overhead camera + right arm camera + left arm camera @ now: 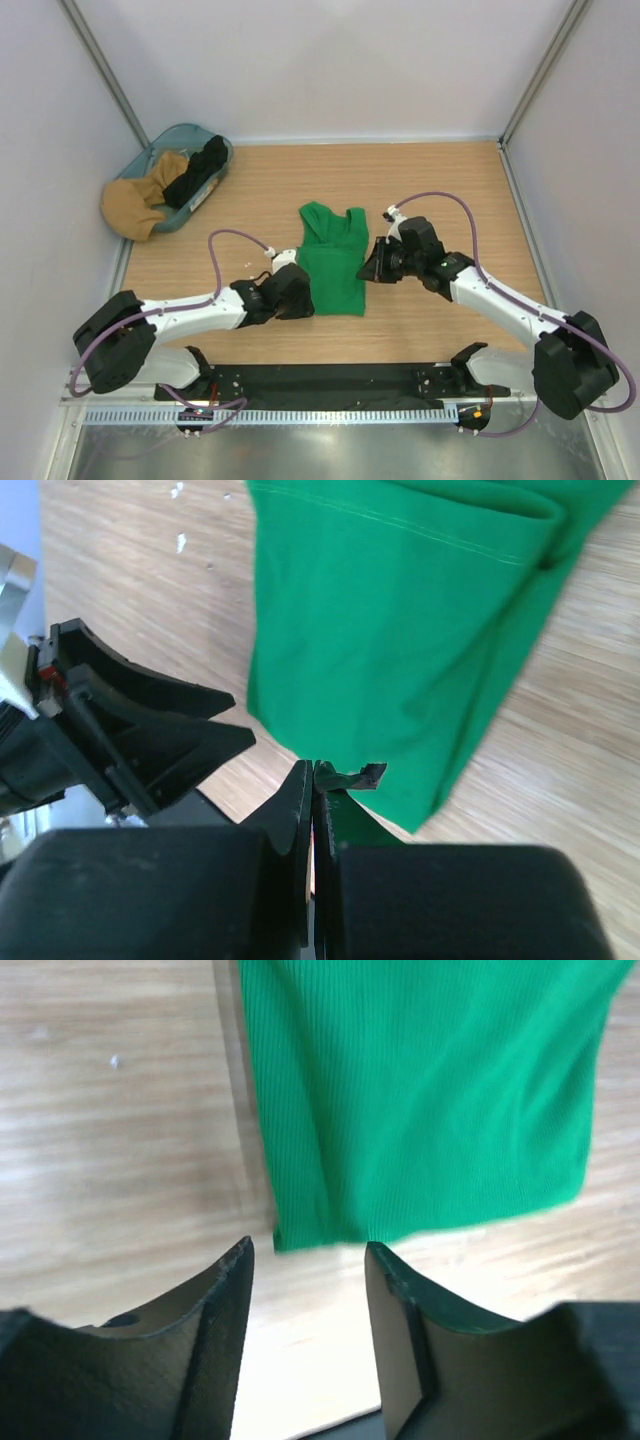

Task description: Fold and stack the tank tops

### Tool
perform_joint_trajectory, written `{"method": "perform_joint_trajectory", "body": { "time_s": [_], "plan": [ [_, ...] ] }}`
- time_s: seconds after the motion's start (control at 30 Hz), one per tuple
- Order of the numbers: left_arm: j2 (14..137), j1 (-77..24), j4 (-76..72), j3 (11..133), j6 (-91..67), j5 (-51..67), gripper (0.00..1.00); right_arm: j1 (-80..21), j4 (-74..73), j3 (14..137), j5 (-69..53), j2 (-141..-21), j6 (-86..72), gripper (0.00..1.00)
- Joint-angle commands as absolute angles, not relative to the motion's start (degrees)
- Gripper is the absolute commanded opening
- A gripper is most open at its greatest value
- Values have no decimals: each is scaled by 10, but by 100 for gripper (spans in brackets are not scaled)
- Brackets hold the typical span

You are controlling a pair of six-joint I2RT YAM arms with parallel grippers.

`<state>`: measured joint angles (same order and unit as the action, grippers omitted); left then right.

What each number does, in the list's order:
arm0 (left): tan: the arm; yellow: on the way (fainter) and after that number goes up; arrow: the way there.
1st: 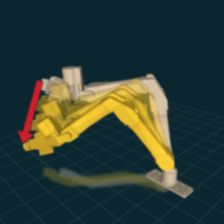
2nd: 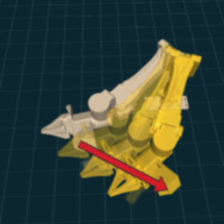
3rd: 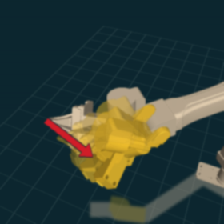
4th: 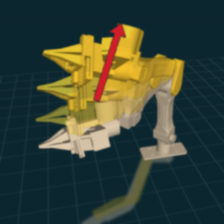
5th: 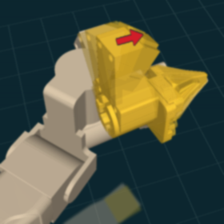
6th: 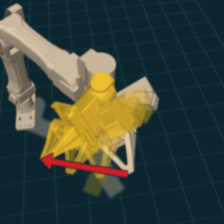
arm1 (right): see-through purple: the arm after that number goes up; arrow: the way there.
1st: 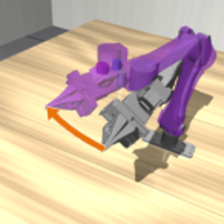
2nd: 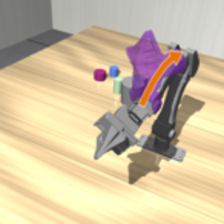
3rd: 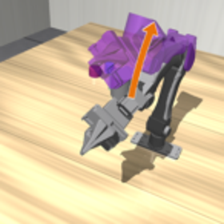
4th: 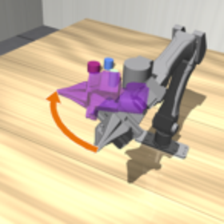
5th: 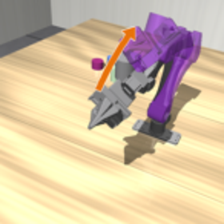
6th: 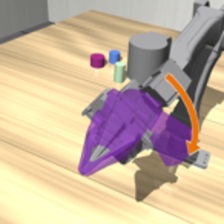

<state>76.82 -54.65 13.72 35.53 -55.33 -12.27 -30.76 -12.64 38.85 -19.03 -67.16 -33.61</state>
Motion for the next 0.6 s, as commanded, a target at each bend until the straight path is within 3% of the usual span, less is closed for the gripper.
{"method": "perform_joint_trajectory", "body": {
  "time_s": [0.0, 0.07, 0.2, 0.57],
  "plan": [
    [708, -569, 209, 377, -570, -177, 52, -318, -38, 407, -257, -704, -353, 1],
    [690, -586, 249, 388, -578, -189, 52, -323, -14, 415, -265, -725, -358, 1],
    [661, -613, 263, 416, -588, -192, 39, -350, 35, 432, -284, -781, -368, 1],
    [778, -622, 99, 430, -568, -173, 13, -366, 162, 450, -310, -909, -400, 1]
  ]
}}
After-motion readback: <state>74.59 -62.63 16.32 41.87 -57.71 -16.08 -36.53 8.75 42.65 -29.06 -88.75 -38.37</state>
